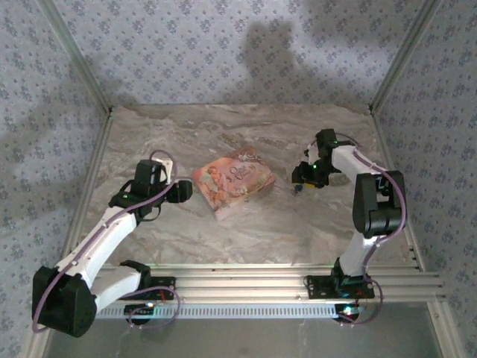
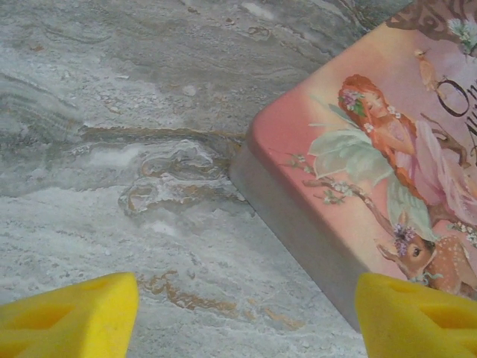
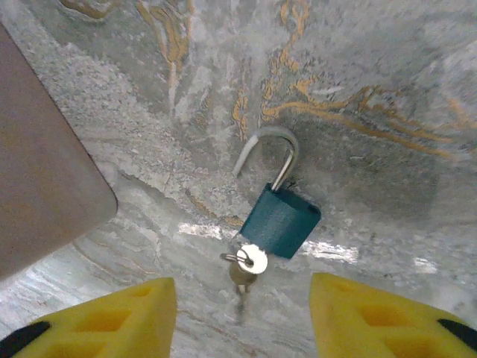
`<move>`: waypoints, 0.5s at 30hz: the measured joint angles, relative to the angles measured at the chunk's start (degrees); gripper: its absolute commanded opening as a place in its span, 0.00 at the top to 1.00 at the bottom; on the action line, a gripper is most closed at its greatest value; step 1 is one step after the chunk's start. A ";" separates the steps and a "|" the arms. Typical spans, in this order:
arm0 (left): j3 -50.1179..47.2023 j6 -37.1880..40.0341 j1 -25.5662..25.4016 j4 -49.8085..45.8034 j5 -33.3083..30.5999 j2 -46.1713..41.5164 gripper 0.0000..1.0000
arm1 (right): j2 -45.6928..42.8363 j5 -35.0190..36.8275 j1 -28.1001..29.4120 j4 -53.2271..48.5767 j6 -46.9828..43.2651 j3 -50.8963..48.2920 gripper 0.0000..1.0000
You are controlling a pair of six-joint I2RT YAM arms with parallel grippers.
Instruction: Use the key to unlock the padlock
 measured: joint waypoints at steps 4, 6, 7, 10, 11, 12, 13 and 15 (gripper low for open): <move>2.12 0.33 0.61 -1.40 -1.31 0.15 0.06 | -3.13 3.48 0.00 -3.58 -1.81 3.56 0.37; 3.91 0.63 0.94 -1.66 -2.29 0.17 0.02 | -5.64 6.01 0.00 -4.74 -2.62 4.85 0.33; 4.90 0.92 1.07 -1.66 -3.02 0.24 0.02 | -7.30 7.43 0.00 -4.94 -2.91 5.11 0.31; 7.39 1.88 1.70 -1.11 -5.53 1.09 0.02 | -13.55 12.28 0.00 -4.00 -3.30 4.37 0.26; 7.78 2.25 2.03 -0.52 -6.54 1.64 0.02 | -15.87 13.73 0.00 -2.89 -3.34 3.34 0.24; 8.04 2.75 2.56 0.28 -7.67 2.29 0.02 | -19.15 15.52 0.00 -1.09 -3.34 1.40 0.21; 8.04 3.17 3.32 1.38 -8.96 3.10 0.02 | -22.75 17.31 -0.09 1.25 -3.32 -1.27 0.18; 7.87 3.56 5.38 3.65 -10.93 4.79 0.02 | -29.55 20.33 -0.44 5.92 -3.48 -7.30 0.01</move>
